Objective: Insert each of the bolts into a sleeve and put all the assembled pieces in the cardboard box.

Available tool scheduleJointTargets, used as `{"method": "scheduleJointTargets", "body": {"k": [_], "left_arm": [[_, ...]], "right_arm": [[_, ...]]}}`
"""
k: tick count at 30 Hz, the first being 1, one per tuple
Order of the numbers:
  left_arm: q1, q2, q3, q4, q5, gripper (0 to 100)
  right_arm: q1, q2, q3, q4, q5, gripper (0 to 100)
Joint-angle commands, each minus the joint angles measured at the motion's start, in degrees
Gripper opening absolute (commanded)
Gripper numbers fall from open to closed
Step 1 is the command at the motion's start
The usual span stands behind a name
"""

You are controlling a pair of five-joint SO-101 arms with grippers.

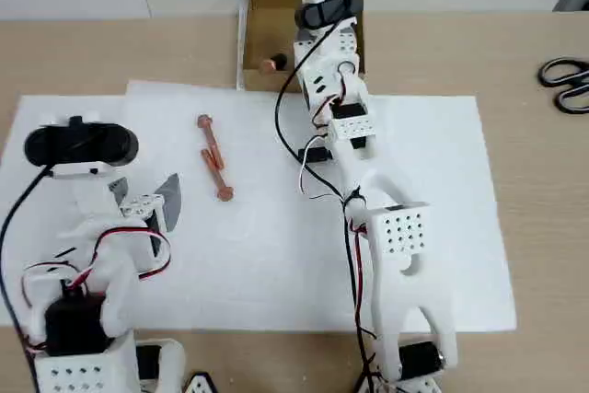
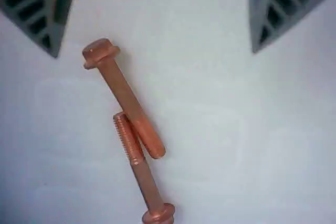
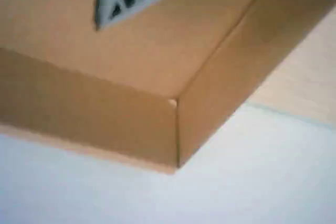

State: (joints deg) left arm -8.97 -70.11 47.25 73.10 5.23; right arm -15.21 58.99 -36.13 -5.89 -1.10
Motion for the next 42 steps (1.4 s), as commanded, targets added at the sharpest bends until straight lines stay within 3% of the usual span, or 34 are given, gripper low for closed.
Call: {"method": "scheduleJointTargets", "body": {"k": [1,16,27,32,42], "left_arm": [[0.2,-0.4,-0.2,0.4,-0.7,22],[0.2,-0.4,1.3,0.4,-0.9,22],[0.2,-0.4,1.6,0.1,-0.9,22],[-0.3,-0.4,-0.4,0.4,-0.9,22],[-5.5,-0.4,-8.7,0.5,-0.6,22]], "right_arm": [[0.1,-1.5,-3.1,1.5,0.7,21.0],[-0.1,-25.0,-3.2,37.4,0.6,21.0],[0.1,-47.7,-3.2,82.2,0.4,21.0],[0.1,-56.0,-3.2,97.8,0.4,21.0],[0.0,-72.7,-2.7,101.6,0.4,21.0]]}}
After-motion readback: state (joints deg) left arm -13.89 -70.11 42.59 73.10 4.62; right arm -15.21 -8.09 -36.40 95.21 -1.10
